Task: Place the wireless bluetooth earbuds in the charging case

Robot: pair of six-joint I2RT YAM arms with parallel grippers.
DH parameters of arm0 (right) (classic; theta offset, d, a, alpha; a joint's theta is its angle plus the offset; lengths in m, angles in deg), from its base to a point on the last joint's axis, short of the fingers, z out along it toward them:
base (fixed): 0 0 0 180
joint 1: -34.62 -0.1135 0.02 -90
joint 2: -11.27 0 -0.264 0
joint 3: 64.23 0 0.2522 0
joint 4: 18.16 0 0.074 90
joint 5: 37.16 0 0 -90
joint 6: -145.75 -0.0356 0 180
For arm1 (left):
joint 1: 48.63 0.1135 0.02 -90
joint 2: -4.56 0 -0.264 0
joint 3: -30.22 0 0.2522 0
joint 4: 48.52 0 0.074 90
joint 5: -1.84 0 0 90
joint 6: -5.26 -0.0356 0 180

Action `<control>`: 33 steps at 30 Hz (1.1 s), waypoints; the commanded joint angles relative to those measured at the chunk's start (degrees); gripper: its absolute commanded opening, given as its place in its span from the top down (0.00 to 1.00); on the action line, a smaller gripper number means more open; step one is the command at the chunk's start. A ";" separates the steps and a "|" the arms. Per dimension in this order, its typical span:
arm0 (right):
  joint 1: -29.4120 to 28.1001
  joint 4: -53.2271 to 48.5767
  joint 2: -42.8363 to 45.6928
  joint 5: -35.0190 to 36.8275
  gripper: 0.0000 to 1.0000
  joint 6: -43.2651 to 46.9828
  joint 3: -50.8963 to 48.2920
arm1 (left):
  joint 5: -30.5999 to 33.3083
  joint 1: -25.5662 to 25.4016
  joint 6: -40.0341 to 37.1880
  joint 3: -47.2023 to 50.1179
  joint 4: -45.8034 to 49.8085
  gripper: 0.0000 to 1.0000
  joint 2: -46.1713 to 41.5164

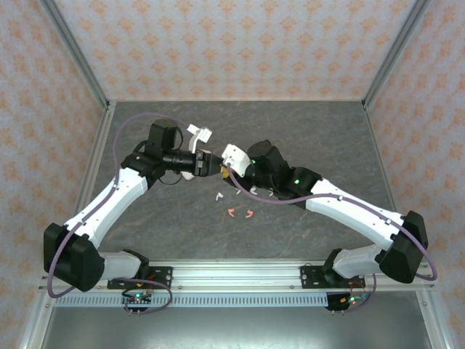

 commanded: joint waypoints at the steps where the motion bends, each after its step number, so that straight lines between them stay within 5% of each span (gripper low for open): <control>1: 0.09 0.42 1.17 -0.58 0.52 -0.11 2.27 | -0.50 -0.56 -0.65 -2.14 -1.44 0.64 -0.24; 9: 1.88 -4.03 1.90 -3.24 0.37 -2.74 3.90 | 2.07 -1.12 -0.29 -1.73 -2.33 0.78 -0.94; 18: 9.22 -5.48 9.09 -13.04 0.00 -10.71 -0.24 | 14.73 -4.81 4.25 5.46 -20.05 0.94 -5.16; 24: 19.77 7.27 14.89 -30.98 0.01 -24.27 -7.84 | 22.30 -7.33 3.95 11.30 -35.25 1.00 -7.86; 33: 23.57 19.70 12.06 -41.17 0.01 -35.25 -8.68 | 25.40 -10.72 3.50 15.94 -47.57 1.00 -10.80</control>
